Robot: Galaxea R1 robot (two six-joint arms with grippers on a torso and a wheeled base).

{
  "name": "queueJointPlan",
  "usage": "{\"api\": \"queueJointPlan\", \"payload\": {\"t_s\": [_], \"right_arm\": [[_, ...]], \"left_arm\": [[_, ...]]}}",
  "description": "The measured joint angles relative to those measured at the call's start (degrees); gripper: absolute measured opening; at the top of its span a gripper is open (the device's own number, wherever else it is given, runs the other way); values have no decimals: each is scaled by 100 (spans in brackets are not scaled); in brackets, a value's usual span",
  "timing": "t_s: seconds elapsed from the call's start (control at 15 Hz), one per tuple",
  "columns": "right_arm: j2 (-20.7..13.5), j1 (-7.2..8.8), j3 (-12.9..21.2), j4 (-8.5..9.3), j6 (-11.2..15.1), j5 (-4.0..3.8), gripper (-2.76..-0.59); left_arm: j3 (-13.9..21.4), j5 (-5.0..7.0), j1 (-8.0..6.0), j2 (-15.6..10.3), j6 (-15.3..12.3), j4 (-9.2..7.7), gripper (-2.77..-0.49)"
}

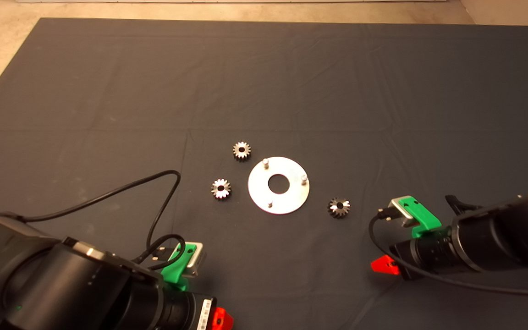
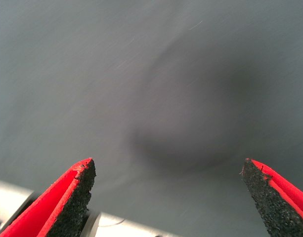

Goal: Install three planetary gears onto the carrier pins

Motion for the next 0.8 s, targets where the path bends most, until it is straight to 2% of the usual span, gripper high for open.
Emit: {"api": "queueJointPlan", "payload": {"t_s": [0.27,0.6,0.8], "right_arm": [[-26,0,-375,-13,-222,0,-115],[-11,0,-496,-24,-336,-1,-115],[121,0,-532,-26,-354,0,-115]], "left_arm": [[0,0,0,0,0,0,-64],[0,0,0,2,-2,0,-64],[0,0,0,4,-2,0,-64]]}}
